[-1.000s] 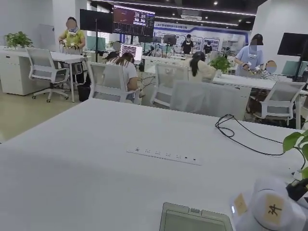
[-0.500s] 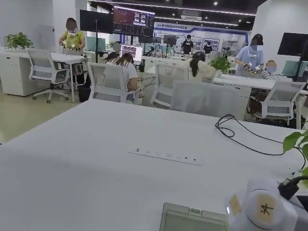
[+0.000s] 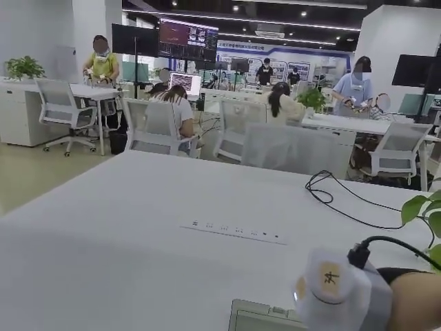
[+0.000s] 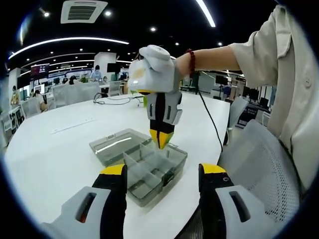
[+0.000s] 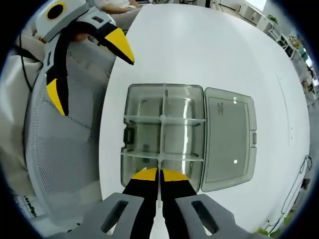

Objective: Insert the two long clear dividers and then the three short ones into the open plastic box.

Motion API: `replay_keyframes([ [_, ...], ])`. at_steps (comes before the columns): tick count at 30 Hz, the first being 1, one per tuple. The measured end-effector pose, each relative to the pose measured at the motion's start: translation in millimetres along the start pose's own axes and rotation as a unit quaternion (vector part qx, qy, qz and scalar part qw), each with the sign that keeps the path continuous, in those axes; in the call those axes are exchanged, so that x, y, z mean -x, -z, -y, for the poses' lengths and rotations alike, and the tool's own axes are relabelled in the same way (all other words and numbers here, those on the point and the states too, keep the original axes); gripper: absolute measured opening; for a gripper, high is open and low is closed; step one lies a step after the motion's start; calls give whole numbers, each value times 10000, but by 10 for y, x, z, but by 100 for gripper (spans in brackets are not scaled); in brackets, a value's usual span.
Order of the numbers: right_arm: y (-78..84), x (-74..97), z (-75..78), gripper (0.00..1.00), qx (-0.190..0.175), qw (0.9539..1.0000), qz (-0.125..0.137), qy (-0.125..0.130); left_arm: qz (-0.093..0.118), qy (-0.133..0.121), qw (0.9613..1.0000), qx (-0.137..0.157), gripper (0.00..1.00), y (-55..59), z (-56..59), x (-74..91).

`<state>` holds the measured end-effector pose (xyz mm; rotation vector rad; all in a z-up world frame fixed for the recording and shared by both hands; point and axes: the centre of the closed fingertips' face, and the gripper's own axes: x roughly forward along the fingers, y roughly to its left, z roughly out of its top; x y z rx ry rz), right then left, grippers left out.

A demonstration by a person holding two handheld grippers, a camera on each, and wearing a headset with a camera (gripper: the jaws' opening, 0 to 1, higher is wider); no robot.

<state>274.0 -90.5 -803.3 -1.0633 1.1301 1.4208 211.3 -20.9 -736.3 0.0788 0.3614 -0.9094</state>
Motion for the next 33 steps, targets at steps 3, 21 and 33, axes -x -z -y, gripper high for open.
replay_keyframes([
  [3,9,5,-14,2,-45,10000,-11,-43,-1,-36,10000,-14,57,0,-11,5],
  [21,53,-186,-6,3,-85,10000,31,10,-29,-143,9999,-50,57,10,-51,17],
  [33,85,-311,6,3,-144,9999,-17,-33,-34,-172,9998,-18,57,12,-76,19],
])
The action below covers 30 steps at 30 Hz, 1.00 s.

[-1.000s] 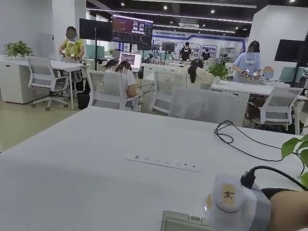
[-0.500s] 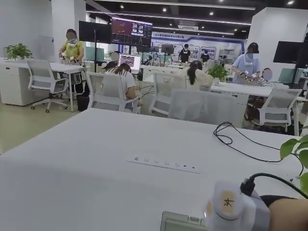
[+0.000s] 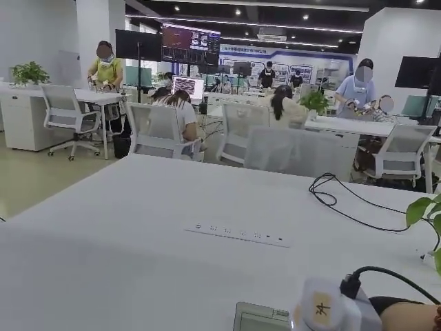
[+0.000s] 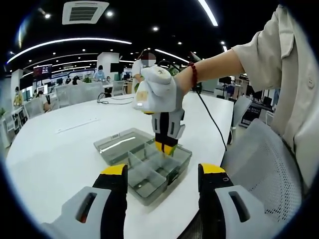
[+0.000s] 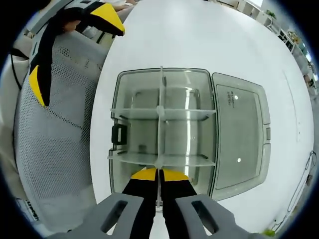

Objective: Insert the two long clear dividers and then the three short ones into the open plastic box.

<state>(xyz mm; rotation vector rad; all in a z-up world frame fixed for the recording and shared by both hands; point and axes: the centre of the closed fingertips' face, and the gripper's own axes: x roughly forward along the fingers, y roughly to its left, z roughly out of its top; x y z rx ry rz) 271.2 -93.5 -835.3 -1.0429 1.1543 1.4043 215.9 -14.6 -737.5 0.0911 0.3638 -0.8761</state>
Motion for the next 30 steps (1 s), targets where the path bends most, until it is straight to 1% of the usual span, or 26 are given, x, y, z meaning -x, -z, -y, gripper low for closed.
replay_keyframes([
  [4,3,-6,-3,3,60,10000,-15,43,-25,5,10000,-18,57,7,2,-8],
  [8,9,-28,3,4,-2,10000,25,94,-71,-31,10000,-23,57,24,-13,-6],
  [10,8,-31,14,4,-234,9993,101,262,-57,-88,9999,53,56,20,-39,2],
  [12,16,-18,-1,7,-184,9994,162,249,-81,-149,9998,89,56,33,-71,8],
  [14,9,-3,23,10,-280,9986,270,345,-112,-182,9997,74,56,43,-85,10],
  [16,10,21,40,10,-367,9979,355,403,-82,-186,9997,98,56,32,-87,13],
  [18,4,75,49,12,-467,9964,520,484,-91,-223,9997,68,56,31,-100,21],
  [20,-4,154,37,15,-614,9938,727,569,-101,-266,9996,57,56,25,-119,36],
  [21,-24,204,18,17,-711,9914,918,603,-97,-275,9995,73,57,17,-127,43],
  [24,-25,324,-36,23,-880,9855,1269,699,-76,-321,9994,74,57,-19,-164,97],
  [25,-11,355,-56,24,-926,9840,1330,735,-68,-334,9994,62,57,-35,-177,126],
  [26,-5,397,-79,26,-1014,9808,1467,793,-68,-356,9993,68,57,-43,-191,145],
  [27,0,423,-100,27,-1077,9785,1558,818,-76,-381,9992,69,57,-53,-208,177],
  [29,25,488,-151,31,-1287,9717,1766,897,-73,-403,9991,74,57,-63,-228,221],
  [30,40,528,-178,33,-1389,9674,1891,958,-69,-425,9990,107,58,-71,-243,250],
])
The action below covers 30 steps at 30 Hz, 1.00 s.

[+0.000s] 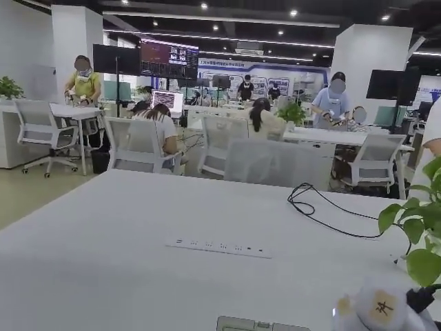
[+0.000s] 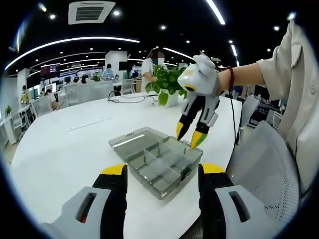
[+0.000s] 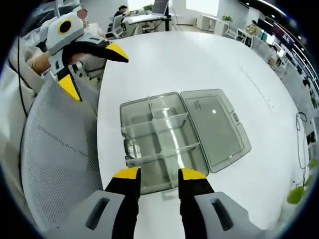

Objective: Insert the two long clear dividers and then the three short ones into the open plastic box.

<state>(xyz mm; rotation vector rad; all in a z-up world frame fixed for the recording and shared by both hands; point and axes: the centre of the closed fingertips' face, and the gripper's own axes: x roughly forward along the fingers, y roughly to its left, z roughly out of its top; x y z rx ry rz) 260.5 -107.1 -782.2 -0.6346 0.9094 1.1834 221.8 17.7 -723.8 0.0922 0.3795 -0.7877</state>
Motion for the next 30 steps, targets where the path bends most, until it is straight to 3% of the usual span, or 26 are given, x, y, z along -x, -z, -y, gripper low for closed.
replay_keyframes([
  [4,9,143,-30,41,-354,9982,416,238,-19,-43,10000,66,62,-10,-28,79],
  [11,67,366,-124,58,-936,9878,1083,608,-117,-40,9999,106,69,-5,3,161],
  [17,118,489,-213,69,-1377,9754,1526,795,-227,-127,9996,127,74,32,-14,235],
  [21,149,520,-258,77,-1540,9695,1691,877,-310,-218,9992,144,78,69,-45,282],
  [24,118,571,-278,84,-1731,9596,2005,952,-364,-280,9988,179,80,88,-68,328],
  [27,122,602,-304,88,-1810,9553,2128,971,-430,-323,9984,164,83,107,-83,359],
  [28,104,626,-302,90,-1873,9503,2273,1011,-431,-354,9983,165,85,105,-88,373],
  [30,99,651,-317,93,-1914,9461,2403,1028,-441,-401,9980,221,87,113,-107,390],
])
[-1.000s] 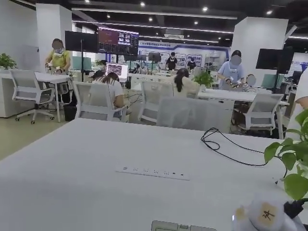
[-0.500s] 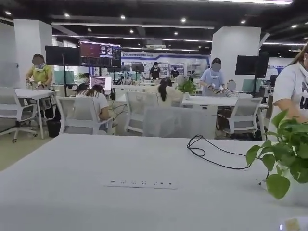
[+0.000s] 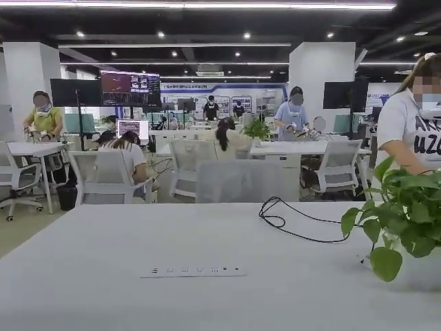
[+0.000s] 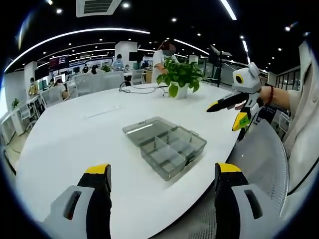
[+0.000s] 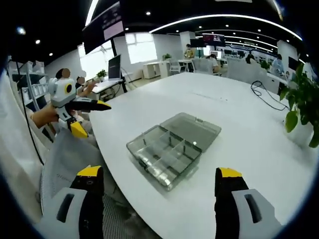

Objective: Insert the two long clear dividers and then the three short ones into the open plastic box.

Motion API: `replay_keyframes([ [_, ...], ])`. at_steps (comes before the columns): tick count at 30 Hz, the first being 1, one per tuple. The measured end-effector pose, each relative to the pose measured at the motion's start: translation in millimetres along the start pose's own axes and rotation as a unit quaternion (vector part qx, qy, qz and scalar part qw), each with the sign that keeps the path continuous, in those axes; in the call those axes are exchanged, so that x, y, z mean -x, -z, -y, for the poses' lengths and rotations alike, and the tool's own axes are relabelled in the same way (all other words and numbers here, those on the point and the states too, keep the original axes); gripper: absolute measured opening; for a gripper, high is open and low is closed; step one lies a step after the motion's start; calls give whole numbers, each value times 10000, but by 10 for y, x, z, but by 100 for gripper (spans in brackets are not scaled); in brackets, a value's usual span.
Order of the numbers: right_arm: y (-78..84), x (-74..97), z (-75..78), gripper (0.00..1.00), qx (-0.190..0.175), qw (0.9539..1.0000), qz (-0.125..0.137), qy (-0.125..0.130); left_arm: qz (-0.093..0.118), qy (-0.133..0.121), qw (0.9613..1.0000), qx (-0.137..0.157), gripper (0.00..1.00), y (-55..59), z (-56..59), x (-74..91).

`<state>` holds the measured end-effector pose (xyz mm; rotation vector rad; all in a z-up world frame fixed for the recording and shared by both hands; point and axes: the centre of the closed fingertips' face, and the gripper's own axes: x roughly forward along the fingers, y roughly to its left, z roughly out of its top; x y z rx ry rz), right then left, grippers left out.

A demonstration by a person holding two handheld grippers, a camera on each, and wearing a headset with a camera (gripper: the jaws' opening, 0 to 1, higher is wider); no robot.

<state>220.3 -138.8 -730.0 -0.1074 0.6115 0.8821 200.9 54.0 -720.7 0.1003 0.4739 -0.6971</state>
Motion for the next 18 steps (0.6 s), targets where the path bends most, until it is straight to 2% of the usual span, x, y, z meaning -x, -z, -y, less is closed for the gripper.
replay_keyframes([
  [4,1,22,-39,100,3,9999,172,17,-16,-81,10000,46,93,7,-28,27],
  [8,9,22,-71,100,-18,9996,264,5,46,-133,9999,65,97,-9,-40,65],
  [13,36,-11,-99,100,73,9997,232,20,215,-183,9995,136,100,-27,-64,101],
  [18,39,-28,-104,100,30,9997,240,-10,182,-297,9993,131,100,2,-94,112],
])
